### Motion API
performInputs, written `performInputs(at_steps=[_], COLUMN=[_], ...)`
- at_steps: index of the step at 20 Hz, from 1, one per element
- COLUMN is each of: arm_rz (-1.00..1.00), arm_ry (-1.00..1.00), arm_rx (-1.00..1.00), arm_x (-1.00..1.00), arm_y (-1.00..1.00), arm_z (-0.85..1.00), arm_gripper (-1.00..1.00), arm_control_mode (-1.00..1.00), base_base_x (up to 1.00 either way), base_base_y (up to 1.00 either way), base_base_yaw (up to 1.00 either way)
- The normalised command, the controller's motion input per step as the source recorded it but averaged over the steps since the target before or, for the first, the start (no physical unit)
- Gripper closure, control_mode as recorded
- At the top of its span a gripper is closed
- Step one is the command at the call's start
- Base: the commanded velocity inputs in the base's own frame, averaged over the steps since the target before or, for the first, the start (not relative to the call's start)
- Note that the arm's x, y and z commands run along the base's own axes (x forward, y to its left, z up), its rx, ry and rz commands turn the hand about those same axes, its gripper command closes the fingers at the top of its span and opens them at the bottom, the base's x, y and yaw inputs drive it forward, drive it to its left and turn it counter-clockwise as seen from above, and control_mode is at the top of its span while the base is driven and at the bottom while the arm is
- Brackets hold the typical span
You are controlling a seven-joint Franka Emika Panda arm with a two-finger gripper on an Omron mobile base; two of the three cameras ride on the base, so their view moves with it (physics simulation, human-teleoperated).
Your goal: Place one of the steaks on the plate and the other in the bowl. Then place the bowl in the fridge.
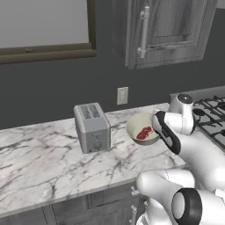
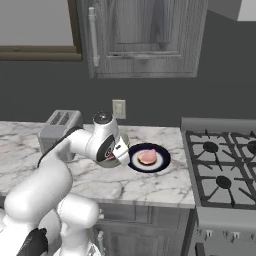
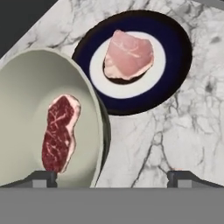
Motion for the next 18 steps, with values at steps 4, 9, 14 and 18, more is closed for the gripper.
performInputs(at_steps=[4,9,14,18], arm_rz=[0.00,0.00,0.00,0.00], arm_ry=[0.05,0.03,0.01,0.00], arm_rx=[0.04,0.01,0.01,0.00], arm_x=[0.53,0.44,0.15,0.05], arm_y=[-0.04,-0.12,-0.16,-0.01], arm_z=[-0.23,-0.16,-0.20,-0.28], arm_gripper=[-1.00,-1.00,-1.00,-1.00], arm_control_mode=[-1.00,-1.00,-1.00,-1.00], base_base_x=[0.00,0.00,0.00,0.00], base_base_y=[0.00,0.00,0.00,0.00], base_base_yaw=[0.00,0.00,0.00,0.00])
